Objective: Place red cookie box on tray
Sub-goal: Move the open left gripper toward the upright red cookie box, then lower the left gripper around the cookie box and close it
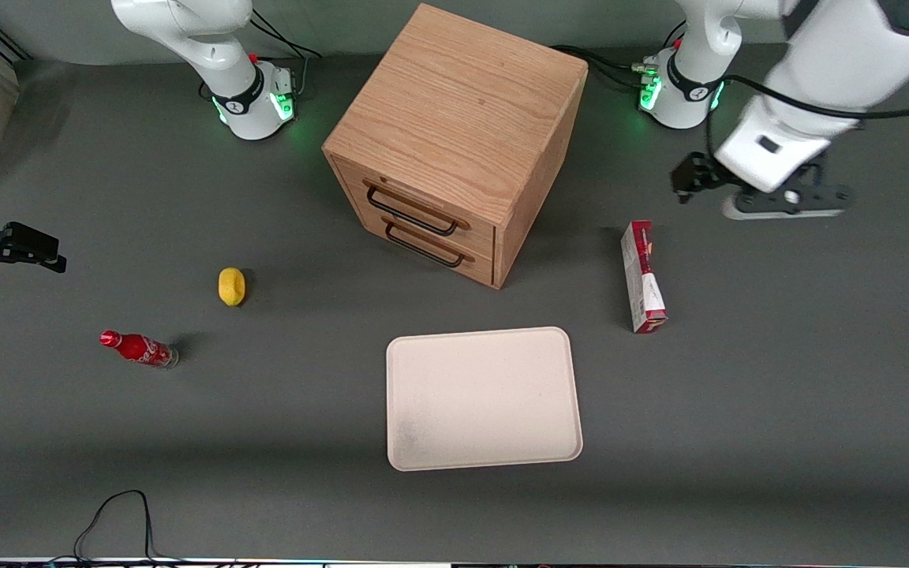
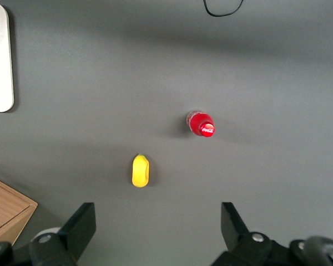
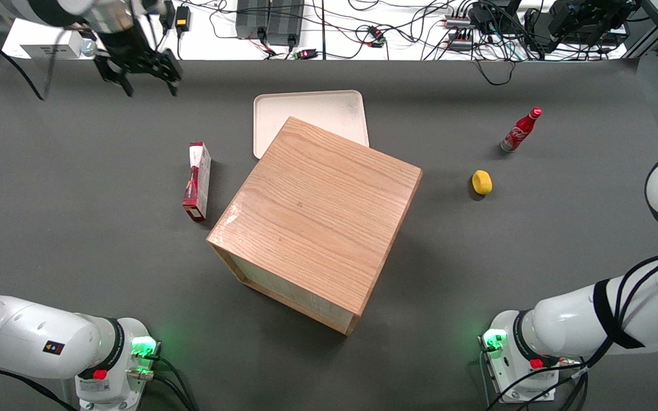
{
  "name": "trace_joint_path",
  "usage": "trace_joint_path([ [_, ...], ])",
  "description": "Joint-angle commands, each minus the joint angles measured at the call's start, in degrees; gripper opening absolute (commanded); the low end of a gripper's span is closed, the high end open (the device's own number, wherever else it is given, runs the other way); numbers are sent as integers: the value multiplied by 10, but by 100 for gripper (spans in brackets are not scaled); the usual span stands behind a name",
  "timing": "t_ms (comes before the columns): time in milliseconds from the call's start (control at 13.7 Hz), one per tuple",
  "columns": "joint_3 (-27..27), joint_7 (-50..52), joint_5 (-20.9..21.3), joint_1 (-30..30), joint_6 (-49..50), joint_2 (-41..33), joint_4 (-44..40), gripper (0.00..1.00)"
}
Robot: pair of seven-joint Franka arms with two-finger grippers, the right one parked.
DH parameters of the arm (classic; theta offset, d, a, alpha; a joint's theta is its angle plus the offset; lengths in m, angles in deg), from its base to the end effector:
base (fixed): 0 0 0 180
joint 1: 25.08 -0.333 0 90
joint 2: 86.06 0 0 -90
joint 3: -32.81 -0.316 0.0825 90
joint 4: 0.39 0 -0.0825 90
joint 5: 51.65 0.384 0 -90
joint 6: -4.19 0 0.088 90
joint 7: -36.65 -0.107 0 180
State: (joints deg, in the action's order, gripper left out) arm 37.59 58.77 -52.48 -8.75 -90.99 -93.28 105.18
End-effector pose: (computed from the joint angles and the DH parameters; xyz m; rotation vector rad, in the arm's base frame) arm 0.4802 -0.1892 0.5708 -3.1234 -0.0317 0.0832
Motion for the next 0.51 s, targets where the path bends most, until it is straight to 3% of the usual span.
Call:
trace_joint_path([
  [0, -2, 12, 1, 10, -53, -91, 123, 100],
  [437, -5, 8, 1, 3, -71, -103, 160, 100],
])
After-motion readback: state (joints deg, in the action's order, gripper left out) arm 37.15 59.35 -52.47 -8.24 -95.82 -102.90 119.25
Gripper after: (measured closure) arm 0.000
